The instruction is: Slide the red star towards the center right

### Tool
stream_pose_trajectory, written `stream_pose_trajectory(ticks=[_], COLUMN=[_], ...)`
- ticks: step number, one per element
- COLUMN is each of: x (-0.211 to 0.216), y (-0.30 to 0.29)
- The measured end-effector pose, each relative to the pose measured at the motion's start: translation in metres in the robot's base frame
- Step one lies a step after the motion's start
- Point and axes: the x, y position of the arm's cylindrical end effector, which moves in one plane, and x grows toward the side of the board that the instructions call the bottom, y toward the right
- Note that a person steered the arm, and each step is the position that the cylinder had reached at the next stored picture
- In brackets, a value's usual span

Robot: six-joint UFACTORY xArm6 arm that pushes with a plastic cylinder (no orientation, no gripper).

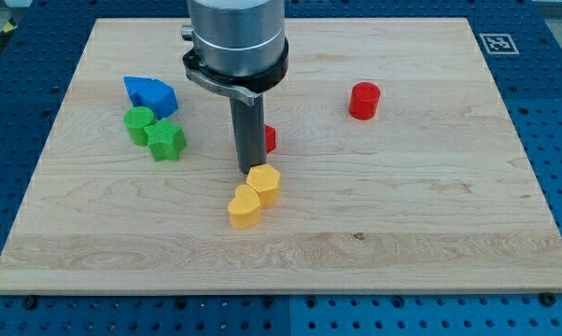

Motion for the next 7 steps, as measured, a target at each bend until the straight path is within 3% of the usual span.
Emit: stream_pose_trajectory(ticks=[3,5,7], x=[-0.044,-0.027,-0.05], y=[-0.047,0.066,0.094])
